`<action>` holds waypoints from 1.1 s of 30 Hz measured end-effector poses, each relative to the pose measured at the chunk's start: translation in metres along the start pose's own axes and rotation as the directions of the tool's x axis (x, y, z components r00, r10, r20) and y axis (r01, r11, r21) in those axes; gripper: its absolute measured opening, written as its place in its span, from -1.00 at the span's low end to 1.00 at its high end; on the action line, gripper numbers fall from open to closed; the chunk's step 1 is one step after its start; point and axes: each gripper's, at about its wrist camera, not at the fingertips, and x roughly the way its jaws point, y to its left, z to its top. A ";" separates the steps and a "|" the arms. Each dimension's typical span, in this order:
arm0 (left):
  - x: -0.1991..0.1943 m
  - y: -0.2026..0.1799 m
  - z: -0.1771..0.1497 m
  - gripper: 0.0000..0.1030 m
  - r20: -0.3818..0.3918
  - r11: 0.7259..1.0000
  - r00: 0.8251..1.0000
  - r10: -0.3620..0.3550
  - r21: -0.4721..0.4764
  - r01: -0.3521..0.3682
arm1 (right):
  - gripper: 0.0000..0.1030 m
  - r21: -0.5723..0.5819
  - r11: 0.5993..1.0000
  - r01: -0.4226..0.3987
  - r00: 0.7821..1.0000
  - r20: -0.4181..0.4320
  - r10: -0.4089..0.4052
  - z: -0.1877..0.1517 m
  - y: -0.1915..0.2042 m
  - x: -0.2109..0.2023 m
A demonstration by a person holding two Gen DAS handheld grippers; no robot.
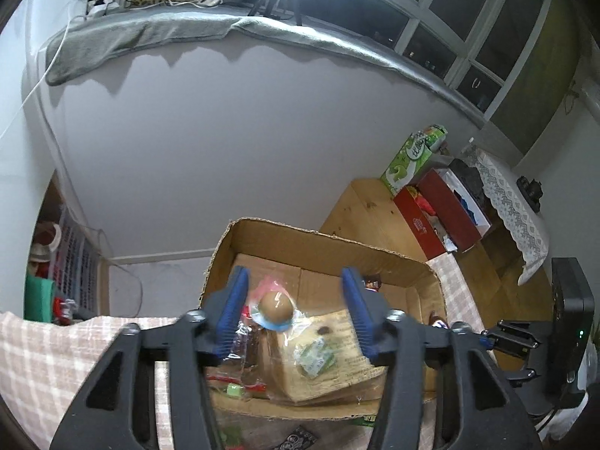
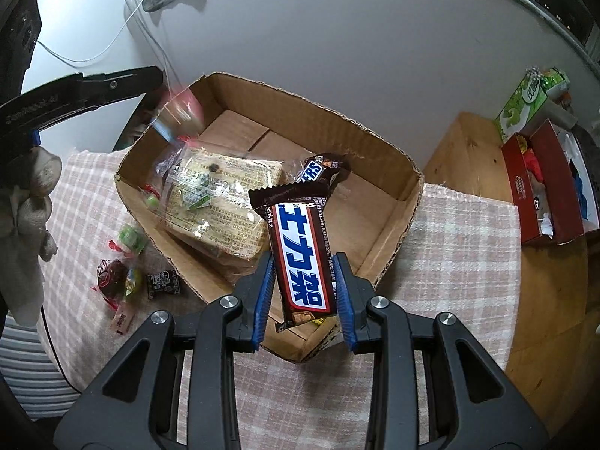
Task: Organize snacks
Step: 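Carry both snacks over the box and open both tools to drop them, then move both tools back over the remaining snacks on the table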
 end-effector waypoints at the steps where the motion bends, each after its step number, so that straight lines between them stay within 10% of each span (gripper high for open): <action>1: 0.000 0.001 0.000 0.02 0.000 1.000 1.000 -0.001 -0.006 0.001 | -0.14 -0.002 1.000 0.003 1.000 0.006 -0.003 0.000 0.001 -0.001; 3: -0.002 0.004 0.000 0.02 0.000 1.000 1.000 -0.001 -0.015 0.001 | 0.24 -0.004 1.000 0.009 1.000 0.025 -0.009 -0.001 0.002 -0.004; 20: -0.056 0.036 -0.024 0.02 0.052 0.995 0.999 0.001 -0.099 0.004 | 0.26 -0.001 0.999 -0.035 0.997 0.062 0.035 -0.014 0.018 -0.026; 33: -0.094 0.073 -0.105 0.01 0.007 0.970 0.999 0.035 -0.241 -0.033 | 0.26 0.009 0.995 -0.103 0.994 0.033 0.102 -0.059 0.045 -0.029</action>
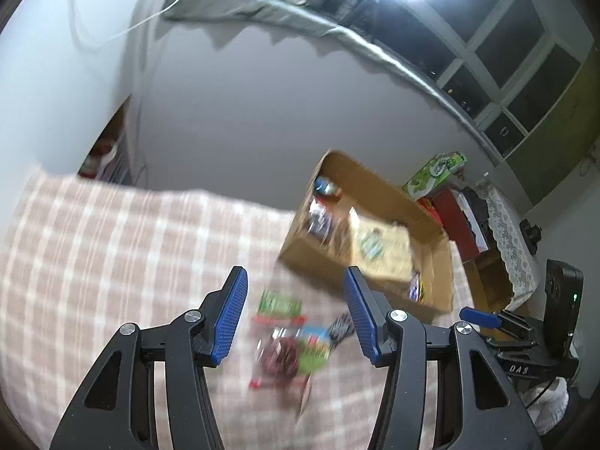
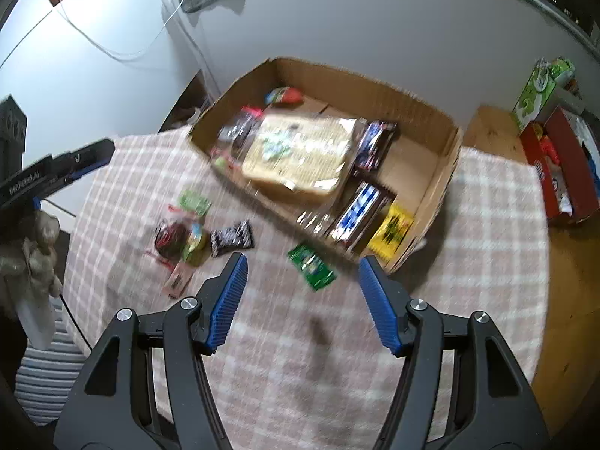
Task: Organize snacks
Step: 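Move both tools back over the remaining snacks on the table, then grasp the black candy packet with the right tool while the left tool grasps the red jerky pack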
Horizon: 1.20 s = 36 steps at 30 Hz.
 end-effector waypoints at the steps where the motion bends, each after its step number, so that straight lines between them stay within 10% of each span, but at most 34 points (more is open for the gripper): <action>1: -0.001 0.002 -0.006 0.02 -0.008 1.000 1.000 0.003 -0.007 -0.003 | 0.26 0.001 1.000 -0.005 1.000 -0.006 0.005 -0.003 0.002 0.002; 36: 0.050 0.011 -0.069 0.01 -0.162 0.997 0.986 -0.050 0.042 0.058 | 0.17 0.318 0.948 0.007 0.994 -0.106 0.028 0.014 0.045 0.104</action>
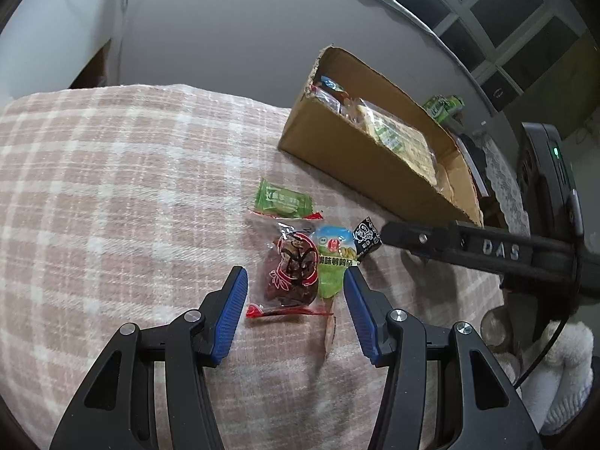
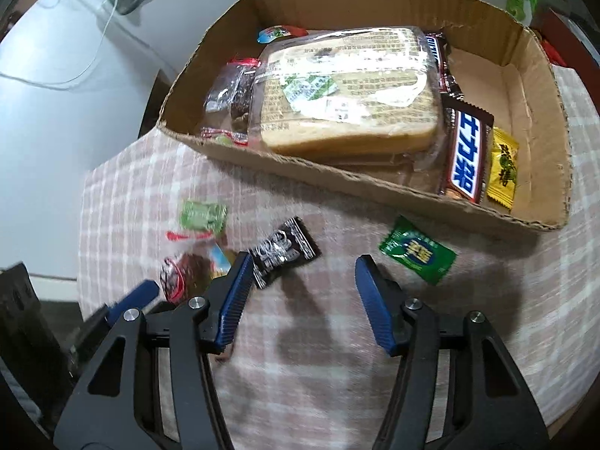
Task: Organize snacks
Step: 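Grasp the black candy packet with the right tool while the left tool grasps the red jerky pack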
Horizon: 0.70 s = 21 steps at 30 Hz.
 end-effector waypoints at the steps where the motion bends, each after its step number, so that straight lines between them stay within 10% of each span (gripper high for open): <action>1: 0.001 0.001 0.001 0.01 -0.002 1.000 1.000 -0.004 0.002 0.004 | 0.16 0.012 1.000 0.010 1.000 0.002 -0.010 0.002 0.002 0.002; 21: 0.020 0.008 0.011 -0.02 -0.025 0.999 0.999 -0.048 0.018 0.049 | -0.37 -0.084 0.992 0.095 0.993 -0.057 -0.100 0.006 0.033 0.034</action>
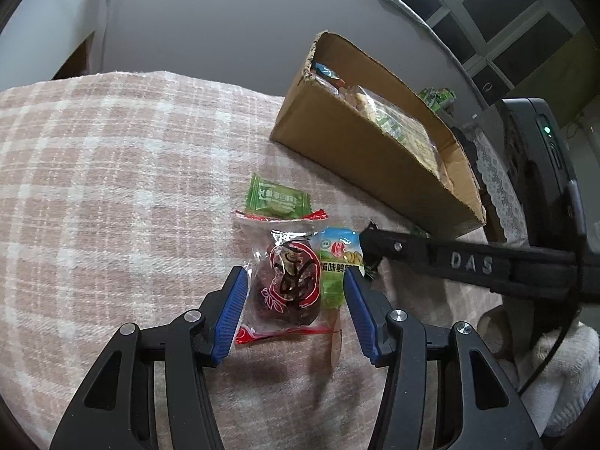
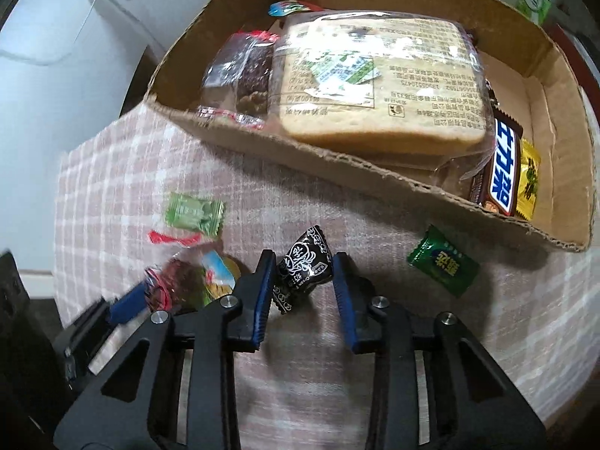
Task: Organize snacks
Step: 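Grasp the black candy packet with the right tool while the left tool grasps the red jerky pack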
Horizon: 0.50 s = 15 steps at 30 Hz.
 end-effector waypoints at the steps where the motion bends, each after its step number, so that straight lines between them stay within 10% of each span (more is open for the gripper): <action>1: 0.001 -0.002 0.001 -0.04 0.002 1.000 1.000 0.002 0.000 -0.002 | -0.37 -0.017 1.000 0.007 1.000 0.001 -0.007 -0.006 -0.001 -0.003; 15: -0.005 0.005 -0.010 -0.36 0.033 0.999 0.999 0.038 0.011 -0.038 | -0.10 -0.063 0.997 0.049 0.999 -0.009 -0.050 -0.075 0.019 -0.003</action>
